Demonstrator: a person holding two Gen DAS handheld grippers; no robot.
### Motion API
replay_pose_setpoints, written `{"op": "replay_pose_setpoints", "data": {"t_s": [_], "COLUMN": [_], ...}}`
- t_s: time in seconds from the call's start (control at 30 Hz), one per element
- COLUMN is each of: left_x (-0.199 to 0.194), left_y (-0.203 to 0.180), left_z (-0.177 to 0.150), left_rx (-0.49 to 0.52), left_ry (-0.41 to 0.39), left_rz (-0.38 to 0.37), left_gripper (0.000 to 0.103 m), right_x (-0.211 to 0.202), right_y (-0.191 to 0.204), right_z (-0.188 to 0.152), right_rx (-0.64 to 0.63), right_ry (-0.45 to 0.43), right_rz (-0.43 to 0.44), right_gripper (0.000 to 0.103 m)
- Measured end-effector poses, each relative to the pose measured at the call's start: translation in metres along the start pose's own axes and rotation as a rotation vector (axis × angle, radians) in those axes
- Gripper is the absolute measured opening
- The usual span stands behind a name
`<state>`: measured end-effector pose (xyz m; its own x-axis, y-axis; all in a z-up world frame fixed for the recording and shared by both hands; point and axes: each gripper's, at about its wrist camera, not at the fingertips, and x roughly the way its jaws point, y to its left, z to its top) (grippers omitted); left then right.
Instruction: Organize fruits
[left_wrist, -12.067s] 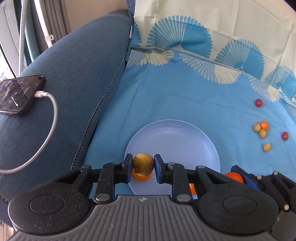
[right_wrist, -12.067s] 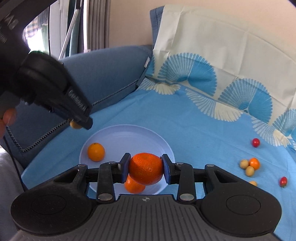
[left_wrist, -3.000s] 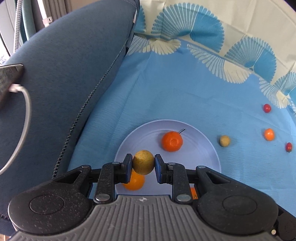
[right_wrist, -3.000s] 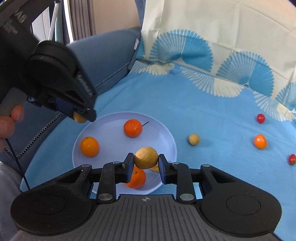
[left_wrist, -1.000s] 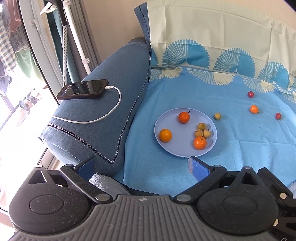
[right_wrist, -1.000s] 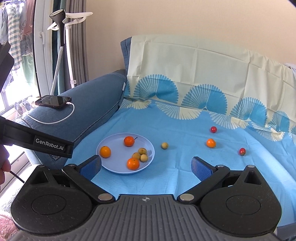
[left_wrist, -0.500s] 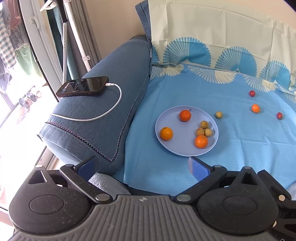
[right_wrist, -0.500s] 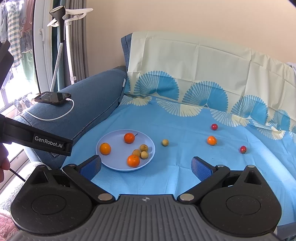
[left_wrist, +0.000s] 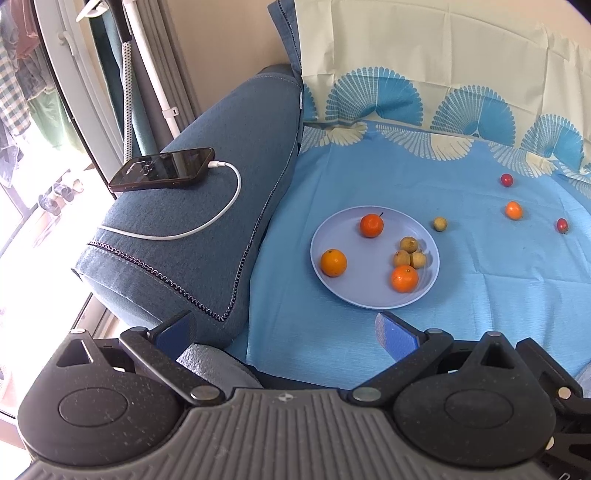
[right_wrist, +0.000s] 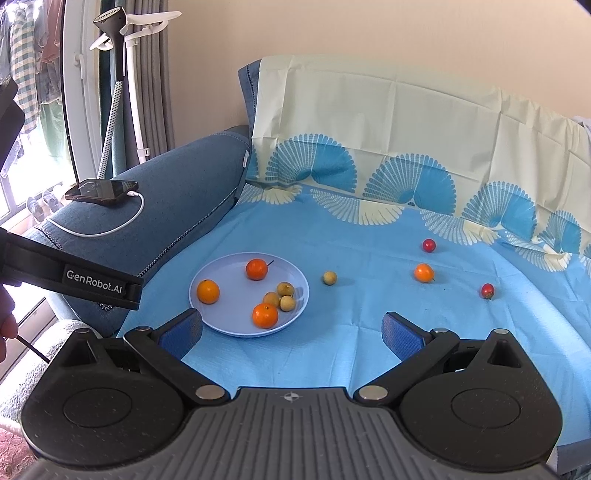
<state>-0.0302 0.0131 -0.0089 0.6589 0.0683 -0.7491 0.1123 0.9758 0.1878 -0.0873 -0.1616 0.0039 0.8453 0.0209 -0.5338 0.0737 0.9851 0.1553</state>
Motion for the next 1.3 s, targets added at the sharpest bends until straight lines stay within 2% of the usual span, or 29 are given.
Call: {"op": "replay_pose_setpoints", "data": {"t_s": [0.53, 0.83, 1.0, 1.13, 1.3], "left_x": [0.015, 0.038, 0.067, 0.104, 0.168], "left_y": [-0.026, -0.084, -0.131, -0.171, -0.21], "left_z": [0.02, 0.057, 0.087, 0.11, 0.129], "left_rx": [0.047, 0.126, 0.173, 0.22, 0.262], "left_ry": [0.026, 0.043, 0.074, 0.108, 0.184], "left_rz": [0.008, -0.072, -0.141, -0.157, -0.161], "left_gripper": [0.103, 0.103, 0.103, 0.103, 0.103], "right_x": [0.025, 0.043, 0.064, 0.089, 0.141], "right_y": [-0.024, -0.081, -0.13, -0.163, -0.202], "right_z": [-0.002, -0.006, -0.01, -0.014, -0.011], "right_rx": [0.068, 0.174, 0.249, 0.28, 0.299], "right_ry": [0.037, 0.034, 0.057, 0.077, 0.096], "right_rz": [-0.015, -0.15, -0.241, -0.285, -0.321], "right_gripper": [0.102, 0.102, 0.102, 0.102, 0.102]}}
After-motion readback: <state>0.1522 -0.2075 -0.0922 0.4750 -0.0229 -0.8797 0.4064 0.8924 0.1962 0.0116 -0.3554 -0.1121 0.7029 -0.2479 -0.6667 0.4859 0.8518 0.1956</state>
